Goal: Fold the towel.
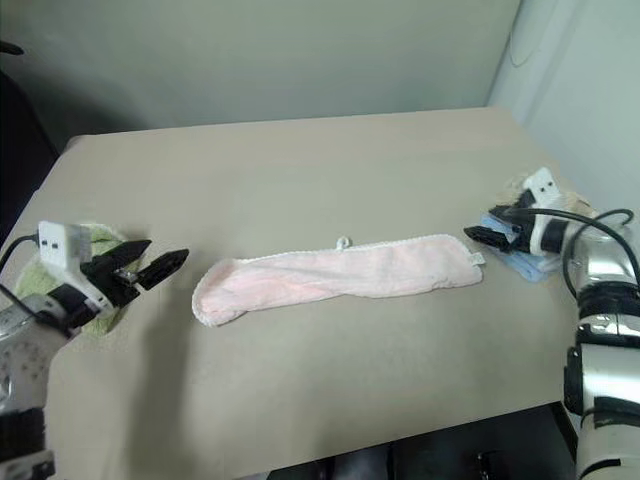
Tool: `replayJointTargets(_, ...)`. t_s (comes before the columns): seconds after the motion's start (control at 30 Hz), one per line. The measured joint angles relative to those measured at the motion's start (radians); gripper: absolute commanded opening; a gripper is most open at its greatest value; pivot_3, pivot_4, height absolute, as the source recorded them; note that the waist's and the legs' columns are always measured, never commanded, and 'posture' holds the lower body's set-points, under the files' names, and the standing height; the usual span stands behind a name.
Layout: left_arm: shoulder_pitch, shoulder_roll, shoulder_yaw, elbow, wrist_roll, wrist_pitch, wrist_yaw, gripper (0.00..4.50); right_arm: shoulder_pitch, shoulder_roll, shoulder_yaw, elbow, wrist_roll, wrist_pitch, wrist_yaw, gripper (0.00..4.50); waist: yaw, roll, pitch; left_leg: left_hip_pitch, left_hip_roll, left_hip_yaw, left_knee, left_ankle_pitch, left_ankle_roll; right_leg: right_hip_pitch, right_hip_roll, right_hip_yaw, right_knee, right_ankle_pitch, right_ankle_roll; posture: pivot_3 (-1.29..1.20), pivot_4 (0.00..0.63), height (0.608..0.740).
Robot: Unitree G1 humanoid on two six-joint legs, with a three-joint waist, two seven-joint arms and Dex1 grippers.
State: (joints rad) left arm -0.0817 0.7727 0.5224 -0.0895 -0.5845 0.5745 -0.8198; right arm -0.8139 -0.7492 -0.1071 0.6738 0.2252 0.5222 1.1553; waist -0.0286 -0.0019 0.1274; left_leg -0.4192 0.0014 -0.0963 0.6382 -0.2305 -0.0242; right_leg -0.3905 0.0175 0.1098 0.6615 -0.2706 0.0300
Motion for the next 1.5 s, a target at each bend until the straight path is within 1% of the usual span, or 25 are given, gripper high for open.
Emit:
replayJointTargets(0.07, 0.089, 0.038, -0.012, -0.042, 0.011, -0.035, -0.072, 4.5, 0.067, -0.007, -0.006, -0.085, 0.051, 0.165, 0.002, 4.47, 0.0, 0.0, 0.0, 0.001, 0.0, 0.0, 0.0, 0.001, -0.001, 0.0, 0.001, 0.0, 0.002, 0.0, 0.0, 0.0, 0.15, 0.74)
replayJointTargets(0.13, 0.154, 0.077, -0.018, -0.079, 0.028, -0.086, -0.15, 4.5, 0.1, -0.008, -0.027, -0.149, 0.1, 0.323, -0.022, 4.47, 0.0, 0.0, 0.0, 0.002, 0.0, 0.0, 0.001, 0.003, -0.001, 0.0, 0.001, 0.001, 0.005, 0.0, -0.001, 0.0, 0.15, 0.74)
replayJointTargets(0.23, 0.17, 0.116, -0.03, -0.109, 0.046, -0.148, -0.221, 4.5, 0.108, 0.003, -0.077, -0.217, 0.16, 0.472, -0.083, 4.47, 0.0, 0.0, 0.0, 0.005, 0.0, 0.0, 0.002, 0.003, 0.002, 0.002, 0.001, 0.001, 0.006, 0.001, -0.001, 0.0, 0.15, 0.74)
replayJointTargets(0.27, 0.172, 0.132, -0.038, -0.109, 0.066, -0.173, -0.233, 4.5, 0.108, 0.012, -0.093, -0.236, 0.179, 0.516, -0.109, 4.47, 0.0, 0.0, 0.0, 0.007, 0.0, 0.0, 0.002, -0.001, 0.009, 0.004, 0.001, 0.001, 0.006, 0.002, -0.001, 0.0, 0.15, 0.74)
replayJointTargets(0.33, 0.174, 0.152, -0.063, -0.109, 0.105, -0.221, -0.251, 4.5, 0.11, 0.037, -0.128, -0.249, 0.206, 0.595, -0.17, 4.47, 0.001, 0.0, 0.0, 0.008, 0.0, 0.0, 0.003, -0.003, 0.013, 0.006, 0.0, 0.001, 0.006, 0.002, -0.001, 0.0, 0.15, 0.74)
replayJointTargets(0.47, 0.171, 0.143, -0.107, -0.109, 0.136, -0.262, -0.254, 4.5, 0.127, 0.081, -0.197, -0.249, 0.234, 0.73, -0.293, 4.47, 0.005, 0.0, 0.0, 0.006, 0.0, 0.0, 0.003, -0.004, 0.011, 0.004, 0.0, 0.0, 0.005, 0.001, -0.001, 0.0, 0.15, 0.74)
replayJointTargets(0.53, 0.165, 0.13, -0.118, -0.111, 0.146, -0.275, -0.241, 4.5, 0.136, 0.094, -0.249, -0.251, 0.254, 0.791, -0.339, 4.47, 0.006, 0.0, 0.0, 0.005, 0.0, 0.0, 0.003, -0.001, 0.006, 0.003, 0.0, 0.0, 0.004, 0.001, -0.001, 0.0, 0.15, 0.74)
replayJointTargets(0.63, 0.163, 0.11, -0.145, -0.128, 0.156, -0.288, -0.222, 4.5, 0.143, 0.118, -0.331, -0.272, 0.283, 0.865, -0.407, 4.47, 0.004, 0.0, 0.0, 0.005, 0.0, 0.0, 0.001, -0.001, 0.006, 0.003, 0.0, 0.0, 0.003, 0.001, -0.001, 0.0, 0.15, 0.74)
replayJointTargets(0.7, 0.164, 0.102, -0.157, -0.142, 0.155, -0.288, -0.219, 4.5, 0.146, 0.137, -0.38, -0.284, 0.293, 0.896, -0.45, 4.47, 0.003, 0.0, 0.0, 0.005, 0.0, 0.0, 0.001, -0.002, 0.007, 0.003, 0.0, 0.0, 0.004, 0.001, 0.0, 0.0, 0.15, 0.74)
replayJointTargets(0.8, 0.162, 0.091, -0.162, -0.148, 0.151, -0.288, -0.213, 4.5, 0.148, 0.156, -0.427, -0.3, 0.304, 0.931, -0.5, 4.47, 0.004, 0.0, 0.0, 0.005, 0.0, -0.001, 0.002, -0.006, 0.015, 0.003, 0.0, 0.0, 0.004, 0.001, 0.0, 0.0, 0.15, 0.74)
replayJointTargets(0.93, 0.147, 0.075, -0.175, -0.149, 0.144, -0.283, -0.197, 4.5, 0.158, 0.192, -0.471, -0.335, 0.326, 0.972, -0.541, 4.47, 0.002, 0.0, 0.0, 0.005, 0.0, -0.001, 0.004, -0.007, 0.015, 0.003, 0.0, 0.0, 0.004, 0.001, 0.0, 0.0, 0.15, 0.74)
replayJointTargets(1.07, 0.132, 0.069, -0.185, -0.152, 0.139, -0.281, -0.185, 4.5, 0.153, 0.235, -0.488, -0.349, 0.341, 0.985, -0.569, 4.47, -0.003, -0.001, -0.001, 0.005, 0.0, -0.001, 0.005, -0.007, 0.015, 0.003, 0.001, 0.0, 0.005, 0.001, 0.0, 0.0, 0.15, 0.74)
replayJointTargets(1.17, 0.119, 0.066, -0.19, -0.152, 0.135, -0.276, -0.176, 4.5, 0.139, 0.274, -0.501, -0.349, 0.342, 0.985, -0.596, 4.47, -0.014, -0.002, -0.001, 0.006, 0.0, -0.001, 0.005, -0.007, 0.015, 0.003, 0.001, 0.0, 0.005, 0.001, 0.0, 0.0, 0.15, 0.74)
replayJointTargets(1.3, 0.104, 0.055, -0.206, -0.157, 0.134, -0.268, -0.16, 4.5, 0.089, 0.34, -0.52, -0.302, 0.336, 0.93, -0.669, 4.47, -0.031, -0.004, -0.003, 0.008, 0.0, -0.001, 0.005, -0.007, 0.015, 0.005, 0.001, 0.001, 0.005, 0.001, 0.0, 0.0, 0.15, 0.74)
replayJointTargets(1.4, 0.104, 0.046, -0.212, -0.165, 0.134, -0.267, -0.153, 4.5, 0.077, 0.353, -0.532, -0.269, 0.337, 0.903, -0.698, 4.47, -0.032, -0.006, -0.004, 0.012, 0.0, -0.001, 0.007, -0.008, 0.017, 0.009, 0.001, 0.001, 0.005, 0.001, 0.0, 0.0, 0.15, 0.74)
replayJointTargets(1.43, 0.105, 0.045, -0.212, -0.165, 0.133, -0.267, -0.151, 4.5, 0.075, 0.355, -0.535, -0.26, 0.337, 0.896, -0.71, 4.09, -0.031, -0.006, -0.004, 0.014, 0.0, -0.001, 0.007, -0.008, 0.017, 0.01, 0.001, 0.001, 0.005, 0.001, 0.0, 0.0, 0.15, 0.74)
replayJointTargets(1.5, 0.111, 0.042, -0.21, -0.168, 0.133, -0.267, -0.147, 4.5, 0.075, 0.364, -0.543, -0.246, 0.337, 0.877, -0.736, 3.52, -0.031, -0.007, -0.004, 0.019, 0.0, -0.001, 0.007, -0.009, 0.019, 0.013, 0.001, 0.002, 0.002, 0.002, 0.0, 0.0, 0.15, 0.74)
